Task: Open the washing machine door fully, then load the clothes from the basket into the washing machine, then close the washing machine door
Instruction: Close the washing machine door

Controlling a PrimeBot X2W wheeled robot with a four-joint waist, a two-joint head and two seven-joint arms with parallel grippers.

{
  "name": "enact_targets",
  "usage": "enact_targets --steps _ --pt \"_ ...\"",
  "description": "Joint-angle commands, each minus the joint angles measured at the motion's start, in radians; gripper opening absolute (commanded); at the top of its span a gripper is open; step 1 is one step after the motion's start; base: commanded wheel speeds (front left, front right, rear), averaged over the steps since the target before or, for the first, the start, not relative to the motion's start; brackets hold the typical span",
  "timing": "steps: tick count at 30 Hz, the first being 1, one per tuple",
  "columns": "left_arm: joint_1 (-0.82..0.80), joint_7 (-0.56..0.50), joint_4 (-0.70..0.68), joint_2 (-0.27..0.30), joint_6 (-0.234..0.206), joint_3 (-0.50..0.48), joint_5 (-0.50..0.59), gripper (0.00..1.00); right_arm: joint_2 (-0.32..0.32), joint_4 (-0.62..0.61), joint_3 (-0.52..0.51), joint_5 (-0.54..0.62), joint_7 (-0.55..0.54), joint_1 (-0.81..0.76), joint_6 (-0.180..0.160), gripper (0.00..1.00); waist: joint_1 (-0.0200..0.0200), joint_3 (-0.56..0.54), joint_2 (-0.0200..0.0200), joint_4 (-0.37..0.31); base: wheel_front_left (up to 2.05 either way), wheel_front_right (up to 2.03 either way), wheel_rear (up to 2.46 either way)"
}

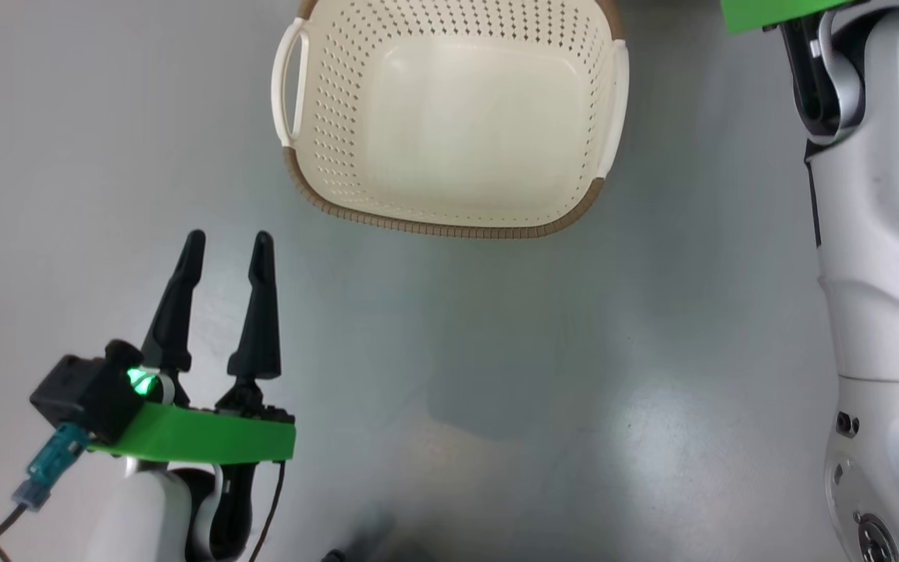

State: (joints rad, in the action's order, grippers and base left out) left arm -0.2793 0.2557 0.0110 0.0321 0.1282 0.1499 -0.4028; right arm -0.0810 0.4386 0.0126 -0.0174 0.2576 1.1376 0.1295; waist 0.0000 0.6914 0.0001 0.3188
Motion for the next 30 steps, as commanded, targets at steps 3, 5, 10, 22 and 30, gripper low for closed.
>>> enact_targets --steps 3,5,10,22,30 --pt "-0.018 0.006 -0.025 0.029 0.003 -0.026 -0.009 1.00 0.031 0.003 -0.006 0.013 0.004 0.045 0.001 0.00 0.0000 0.015 -0.0001 0.002 0.00 0.00 0.00" --pt "-0.022 0.006 -0.026 0.029 0.003 -0.025 -0.010 1.00 0.031 0.010 -0.009 0.017 0.004 0.057 0.001 0.00 0.0000 0.015 -0.0001 0.001 0.00 0.00 0.00" --pt "-0.021 0.006 -0.026 0.028 0.003 -0.028 -0.008 1.00 0.031 0.017 0.004 0.000 0.004 0.036 0.001 0.00 0.0000 -0.003 -0.0001 -0.005 0.00 0.00 0.00" --pt "0.003 0.006 -0.038 0.027 0.003 -0.059 0.004 1.00 0.031 0.000 0.111 -0.113 0.004 -0.184 0.001 0.00 0.0000 -0.107 -0.0001 -0.045 0.00 0.00 0.00" --pt "0.028 0.006 -0.039 0.038 0.003 -0.072 0.018 1.00 0.031 -0.042 0.133 -0.158 0.004 -0.340 0.001 0.00 0.0000 -0.178 -0.0001 -0.087 0.00 0.00 0.00"
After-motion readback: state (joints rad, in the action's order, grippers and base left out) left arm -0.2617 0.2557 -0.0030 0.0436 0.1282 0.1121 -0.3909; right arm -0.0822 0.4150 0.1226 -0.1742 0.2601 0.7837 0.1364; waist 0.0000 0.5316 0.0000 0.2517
